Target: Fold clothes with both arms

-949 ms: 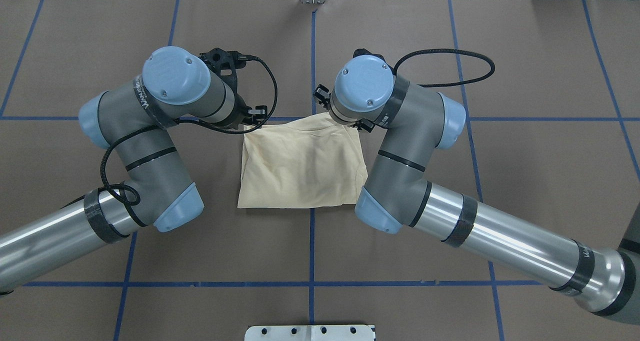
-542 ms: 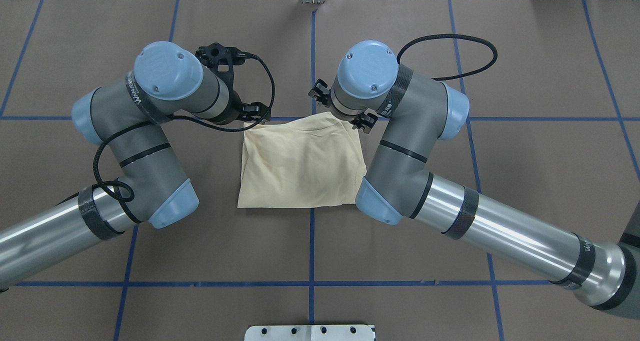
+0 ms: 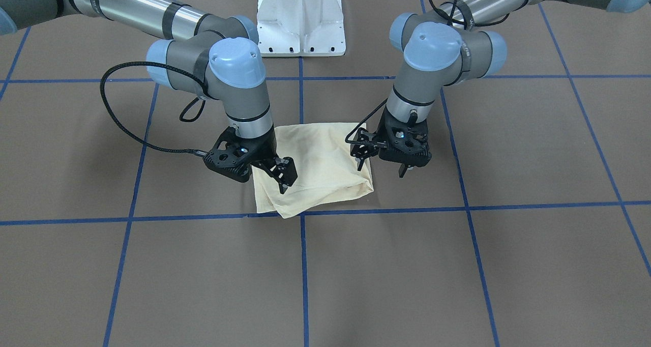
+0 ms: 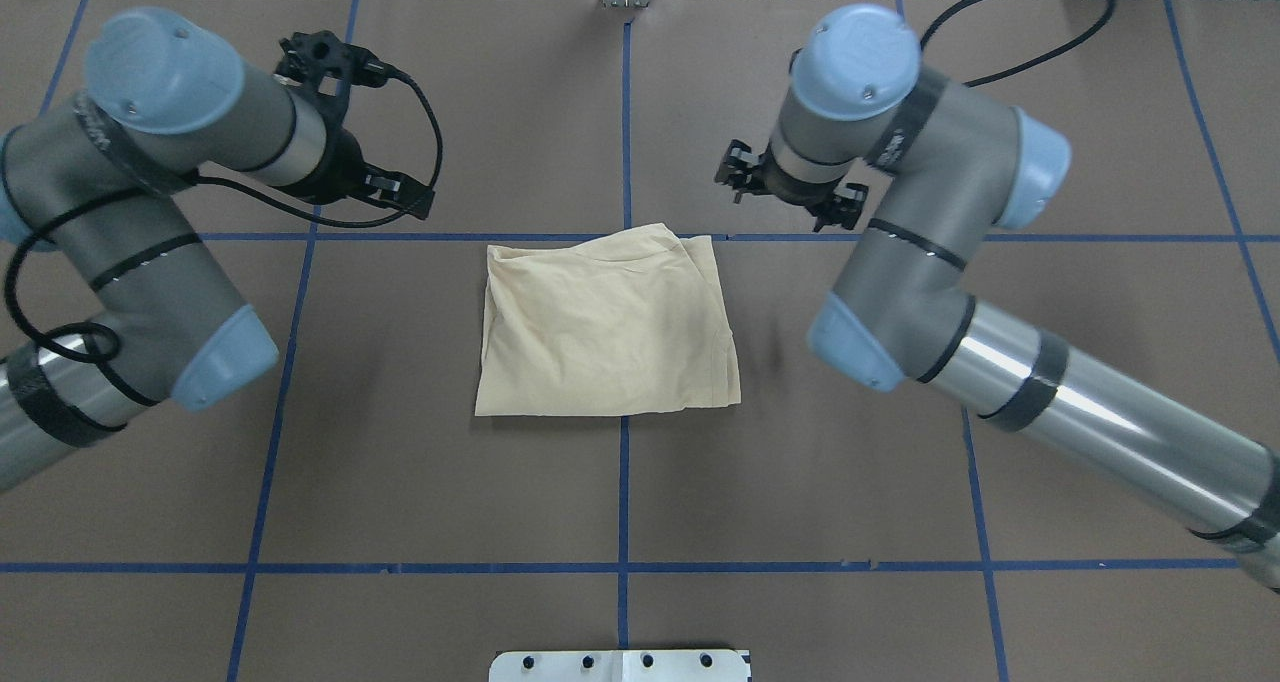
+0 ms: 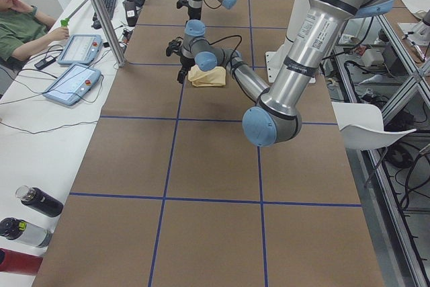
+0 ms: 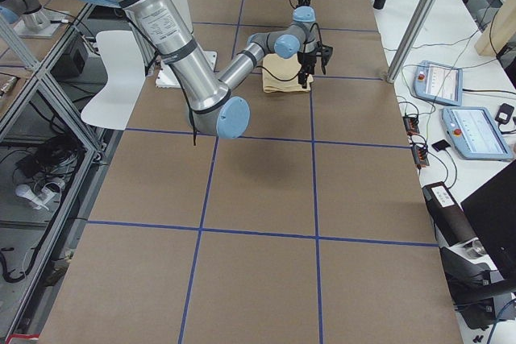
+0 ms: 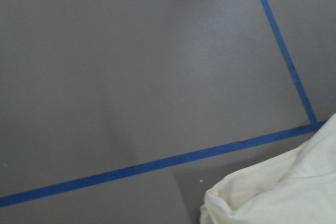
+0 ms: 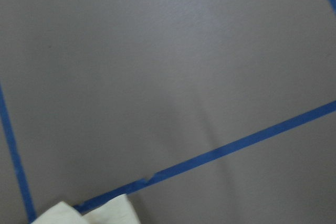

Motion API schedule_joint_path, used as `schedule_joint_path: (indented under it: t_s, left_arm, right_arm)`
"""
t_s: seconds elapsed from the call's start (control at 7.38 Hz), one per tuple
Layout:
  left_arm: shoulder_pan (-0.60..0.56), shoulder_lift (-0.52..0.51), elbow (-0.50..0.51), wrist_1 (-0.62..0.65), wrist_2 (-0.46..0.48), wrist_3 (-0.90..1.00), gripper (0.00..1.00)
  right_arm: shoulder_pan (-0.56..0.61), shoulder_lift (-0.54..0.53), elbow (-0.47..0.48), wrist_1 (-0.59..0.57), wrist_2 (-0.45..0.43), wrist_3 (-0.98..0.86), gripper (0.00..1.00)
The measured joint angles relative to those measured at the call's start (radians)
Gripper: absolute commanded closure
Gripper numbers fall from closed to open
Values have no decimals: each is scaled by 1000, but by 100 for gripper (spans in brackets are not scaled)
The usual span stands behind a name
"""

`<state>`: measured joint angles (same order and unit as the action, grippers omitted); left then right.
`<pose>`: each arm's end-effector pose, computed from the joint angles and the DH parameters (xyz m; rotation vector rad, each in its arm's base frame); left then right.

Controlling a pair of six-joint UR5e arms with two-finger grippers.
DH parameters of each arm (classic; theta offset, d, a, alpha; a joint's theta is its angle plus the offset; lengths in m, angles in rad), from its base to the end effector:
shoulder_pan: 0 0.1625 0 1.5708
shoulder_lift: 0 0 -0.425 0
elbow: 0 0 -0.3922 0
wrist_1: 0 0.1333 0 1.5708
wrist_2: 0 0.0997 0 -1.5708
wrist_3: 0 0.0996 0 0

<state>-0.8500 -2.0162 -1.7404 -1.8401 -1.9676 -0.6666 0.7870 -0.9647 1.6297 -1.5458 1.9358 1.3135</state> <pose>0.3496 -0.5416 0.3009 0.4343 0.8434 0.2255 -0.4157 -0.5555 0.2781 0.0368 -0.7703 0.3775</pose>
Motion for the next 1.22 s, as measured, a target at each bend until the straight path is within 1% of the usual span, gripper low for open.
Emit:
schedule_joint_path:
  t_s: [0.14,0.27,0.41,0.54,0.68,0.81,0.95,1.08,1.22]
  left_arm:
    - [-76,51,-17,13,-34,139,0]
    - [-167,105,-22,22,-88,261,0]
    - [-264,166,-22,25,-147,381,0]
    - [-349,225,-21,25,-182,505,0]
    - [-424,279,-23,24,-196,616,0]
    - [-469,324,-14,28,-199,684,0]
    - [-519,357,9,30,-199,718,0]
    - [-598,390,37,28,-211,766,0]
    - [-681,433,74,27,-254,853,0]
  right_arm:
    - [104,-108,60,-10,88,-189,0]
    - [219,-206,82,-13,158,-401,0]
    - [332,-287,72,-15,201,-621,0]
    - [436,-345,35,-14,243,-821,0]
    - [537,-392,-17,-13,288,-1014,0]
    - [622,-433,-64,-11,322,-1177,0]
    - [694,-477,-100,-9,346,-1308,0]
    - [743,-518,-118,-5,358,-1389,0]
    - [770,-542,-122,-1,362,-1420,0]
